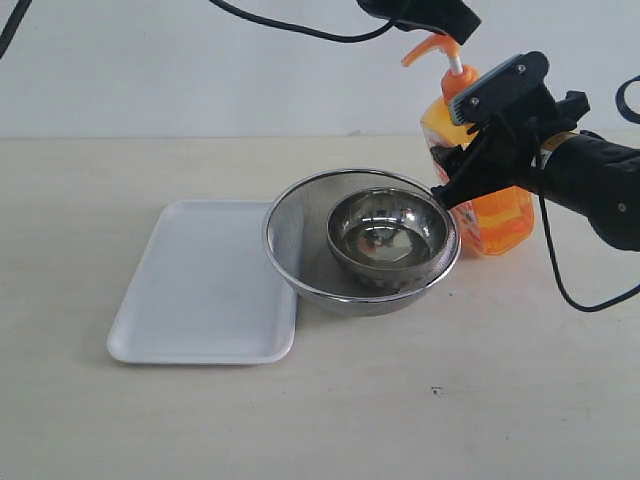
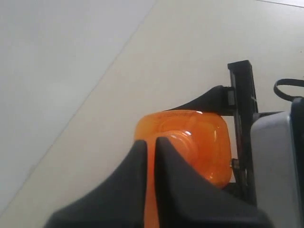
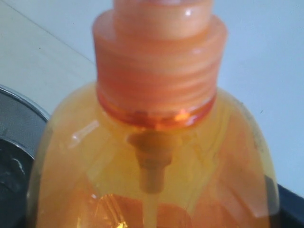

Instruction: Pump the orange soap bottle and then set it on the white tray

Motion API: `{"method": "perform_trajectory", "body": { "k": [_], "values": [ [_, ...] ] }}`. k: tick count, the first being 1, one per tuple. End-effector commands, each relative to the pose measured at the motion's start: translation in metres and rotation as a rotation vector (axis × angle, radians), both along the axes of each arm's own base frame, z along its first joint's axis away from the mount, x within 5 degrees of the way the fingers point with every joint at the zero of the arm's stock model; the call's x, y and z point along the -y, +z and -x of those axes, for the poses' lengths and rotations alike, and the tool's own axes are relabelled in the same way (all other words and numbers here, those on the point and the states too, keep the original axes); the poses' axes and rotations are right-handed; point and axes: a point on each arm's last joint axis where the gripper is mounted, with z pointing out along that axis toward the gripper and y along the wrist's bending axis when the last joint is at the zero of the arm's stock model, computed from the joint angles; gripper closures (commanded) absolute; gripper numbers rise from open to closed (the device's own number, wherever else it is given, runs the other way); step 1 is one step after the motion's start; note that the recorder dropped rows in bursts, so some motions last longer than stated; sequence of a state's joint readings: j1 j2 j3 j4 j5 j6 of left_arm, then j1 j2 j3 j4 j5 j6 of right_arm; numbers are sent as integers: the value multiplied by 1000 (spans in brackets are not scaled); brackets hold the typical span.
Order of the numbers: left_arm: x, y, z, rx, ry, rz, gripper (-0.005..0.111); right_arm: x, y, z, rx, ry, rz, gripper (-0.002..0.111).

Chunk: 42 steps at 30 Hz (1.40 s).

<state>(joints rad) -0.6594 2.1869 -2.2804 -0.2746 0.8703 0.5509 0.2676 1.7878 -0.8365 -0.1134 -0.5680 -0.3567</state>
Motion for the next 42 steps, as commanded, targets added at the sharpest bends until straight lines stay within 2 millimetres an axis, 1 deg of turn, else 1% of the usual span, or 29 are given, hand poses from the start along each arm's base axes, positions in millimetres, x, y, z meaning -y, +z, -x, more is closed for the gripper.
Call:
{"method": "perform_trajectory", "body": {
  "k": [1,13,15,31,42],
  "values": [
    [-1,-17,0,-60,-3,-77,102,1,14,-2,73,-2,-25,108],
    [1,-25,-1,-90,-11,-96,102,1,14,-2,76,-2,-24,108],
    [1,-29,-1,-99,-13,-101,102,1,14,-2,76,-2,-24,108],
    [2,-31,-1,-119,-15,-106,102,1,14,-2,76,-2,-24,108],
    [5,-47,-3,-160,-21,-119,102,1,14,-2,76,-2,-24,108]
  ]
}}
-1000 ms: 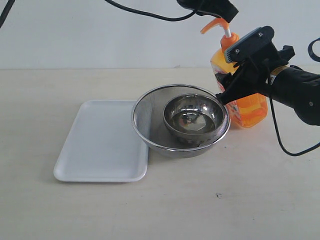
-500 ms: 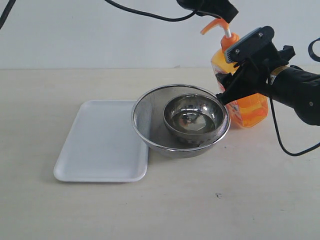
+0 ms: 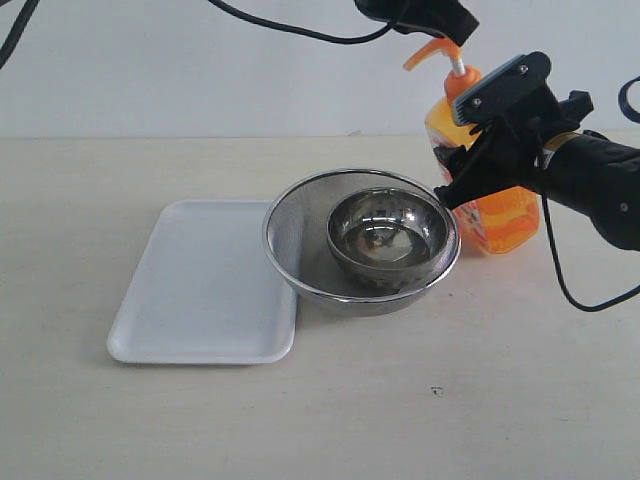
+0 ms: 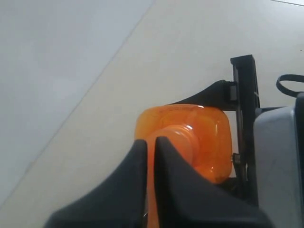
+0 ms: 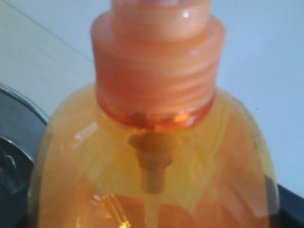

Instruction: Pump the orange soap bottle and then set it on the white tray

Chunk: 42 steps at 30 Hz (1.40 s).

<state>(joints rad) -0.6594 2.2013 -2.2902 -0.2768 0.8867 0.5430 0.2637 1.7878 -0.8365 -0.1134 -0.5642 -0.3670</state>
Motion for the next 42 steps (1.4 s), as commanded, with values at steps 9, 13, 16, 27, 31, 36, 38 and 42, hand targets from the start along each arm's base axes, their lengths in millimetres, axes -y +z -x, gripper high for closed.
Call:
{"method": "perform_trajectory", "body": {
  "k": [9,13,16,27,31,36,38,42],
  "values": [
    [5,-51,-3,-162,-25,-127,102,0,15,-2,76,0,-34,108],
    [5,-51,-4,-163,-24,-127,102,0,15,-2,76,0,-34,108],
    [5,-51,-4,-163,-24,-127,102,-1,15,-2,79,4,-32,108],
    [7,-51,-2,-163,-27,-127,102,-1,15,-2,82,6,-31,108],
    [7,-51,-2,-164,-28,-128,102,-1,15,-2,82,6,-31,108],
    [6,-52,-1,-176,-32,-138,102,-1,15,-2,82,6,-31,108],
    [6,-52,-1,-176,-32,-138,102,-1,15,-2,82,6,-31,108],
    [6,-53,-1,-180,-35,-143,102,-1,15,-2,82,6,-31,108]
  ]
}}
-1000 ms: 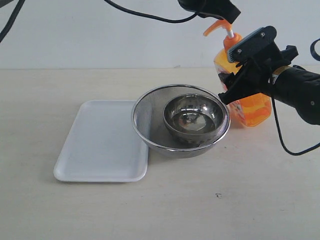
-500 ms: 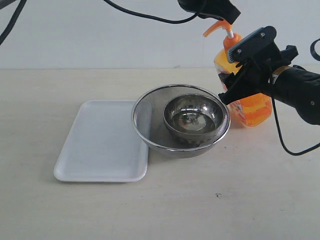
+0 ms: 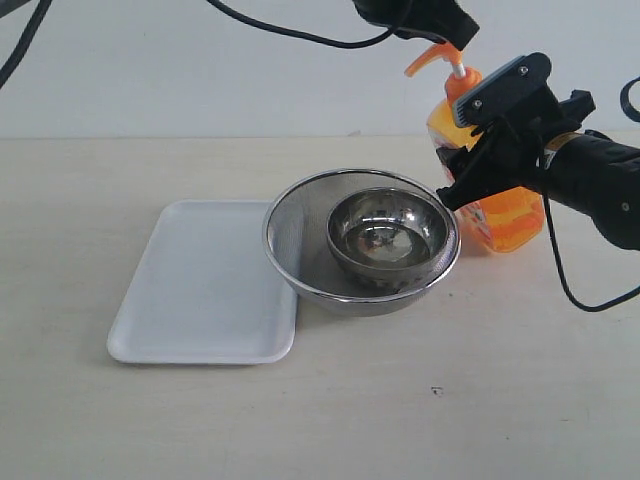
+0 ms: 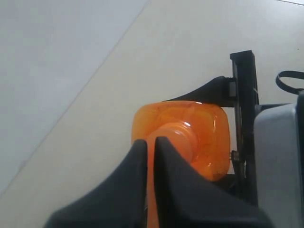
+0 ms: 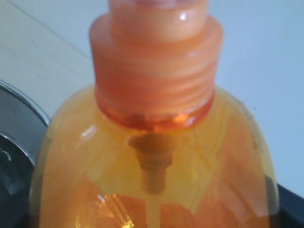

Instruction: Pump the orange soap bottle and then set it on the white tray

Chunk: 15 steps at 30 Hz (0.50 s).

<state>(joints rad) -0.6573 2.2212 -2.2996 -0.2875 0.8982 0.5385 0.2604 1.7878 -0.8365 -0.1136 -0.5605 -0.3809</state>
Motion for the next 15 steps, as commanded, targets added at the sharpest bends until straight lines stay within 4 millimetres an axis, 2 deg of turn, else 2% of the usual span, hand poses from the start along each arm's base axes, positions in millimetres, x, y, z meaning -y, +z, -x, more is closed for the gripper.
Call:
{"method": "perform_trajectory", "body": {
  "k": [1,9,15],
  "values": [
    [4,-45,2,-157,-37,-141,102,-2,15,-2,81,6,-45,108],
    [6,-63,0,-197,-47,-177,102,-2,15,-2,76,4,-52,108],
    [7,-67,-1,-204,-47,-182,102,-2,15,-2,76,4,-52,108]
  ]
}}
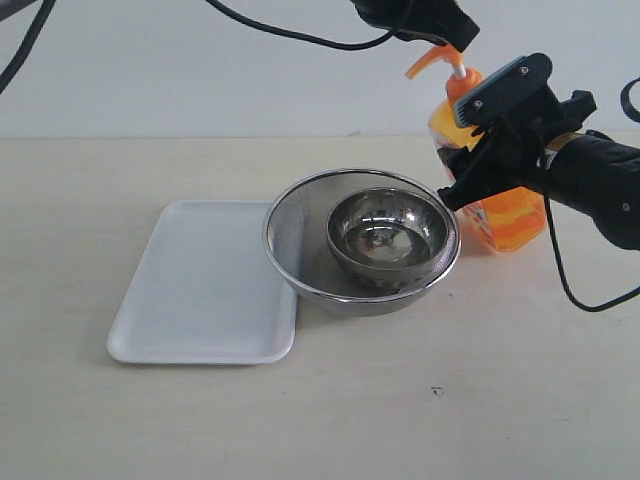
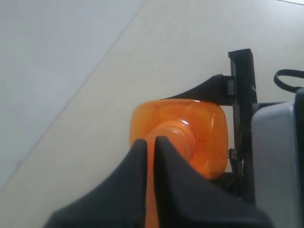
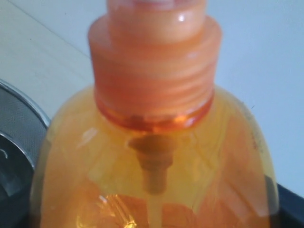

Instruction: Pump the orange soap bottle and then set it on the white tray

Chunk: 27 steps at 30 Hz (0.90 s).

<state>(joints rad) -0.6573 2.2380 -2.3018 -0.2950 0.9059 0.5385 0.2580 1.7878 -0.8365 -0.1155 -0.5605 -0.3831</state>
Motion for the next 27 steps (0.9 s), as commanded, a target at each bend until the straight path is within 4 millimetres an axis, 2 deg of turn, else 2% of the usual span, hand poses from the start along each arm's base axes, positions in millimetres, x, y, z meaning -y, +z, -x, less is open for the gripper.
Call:
{"method": "perform_trajectory", "body": {
  "k": [1,27],
  "values": [
    [4,-59,1,-182,-45,-174,102,-3,15,-1,75,4,-57,108],
    [4,-60,3,-198,-54,-181,102,-3,15,-1,71,2,-62,108]
  ]
}}
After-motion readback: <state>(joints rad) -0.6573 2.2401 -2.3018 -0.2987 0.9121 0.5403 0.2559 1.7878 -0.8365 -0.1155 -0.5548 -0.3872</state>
